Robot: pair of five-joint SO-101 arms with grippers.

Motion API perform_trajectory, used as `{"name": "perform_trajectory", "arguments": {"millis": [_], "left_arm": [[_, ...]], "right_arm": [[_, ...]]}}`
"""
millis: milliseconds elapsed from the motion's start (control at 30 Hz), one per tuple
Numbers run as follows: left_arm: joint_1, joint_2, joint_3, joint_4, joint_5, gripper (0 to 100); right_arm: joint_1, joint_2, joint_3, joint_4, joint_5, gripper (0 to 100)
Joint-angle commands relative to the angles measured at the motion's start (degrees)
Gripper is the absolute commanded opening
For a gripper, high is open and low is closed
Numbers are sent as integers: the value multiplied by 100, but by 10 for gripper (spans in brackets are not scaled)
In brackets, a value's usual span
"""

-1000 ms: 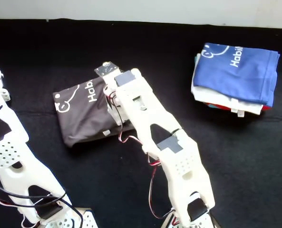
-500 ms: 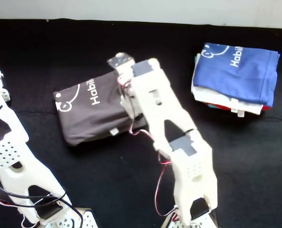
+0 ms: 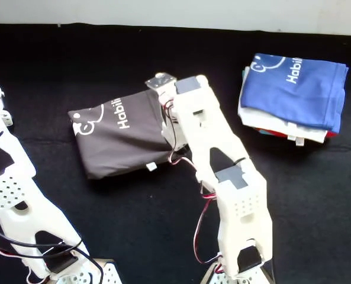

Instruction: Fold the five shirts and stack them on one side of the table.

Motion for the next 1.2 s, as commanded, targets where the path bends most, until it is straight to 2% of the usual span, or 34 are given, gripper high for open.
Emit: {"name": "perform_trajectory", "arguments": {"millis": [0, 100, 233, 400, 533, 633, 733, 867, 1000, 1167], "left_arm": [[22, -101, -224, 62, 44, 8], [40, -119, -224, 62, 44, 8], [22, -497, -4, 97, 35, 8], [119, -1930, 1763, 79, -422, 8], [629, -2985, 3705, 35, -457, 9], [1270, -3618, 5209, -580, -448, 9], [1815, -4224, 6659, -1574, -431, 9], [2185, -4822, 8154, -2831, -422, 8], [2281, -4998, 8971, -3560, -422, 8], [2396, -4998, 9200, -3684, -413, 8]], "right_arm": [[66, -66, -13, -180, 149, 9], [66, -84, -22, -127, 211, 30], [84, -242, -286, 180, 220, 150], [145, -840, -1147, 127, 193, 108], [119, -708, -1508, -752, 185, 18], [4, -215, -1552, -1604, 176, 13], [-84, 374, -1640, -2422, -290, 6], [-171, 1033, -2185, -2721, -712, 6], [-295, 1622, -3029, -2712, -712, 6], [-426, 2448, -3732, -2712, -703, 6]]}}
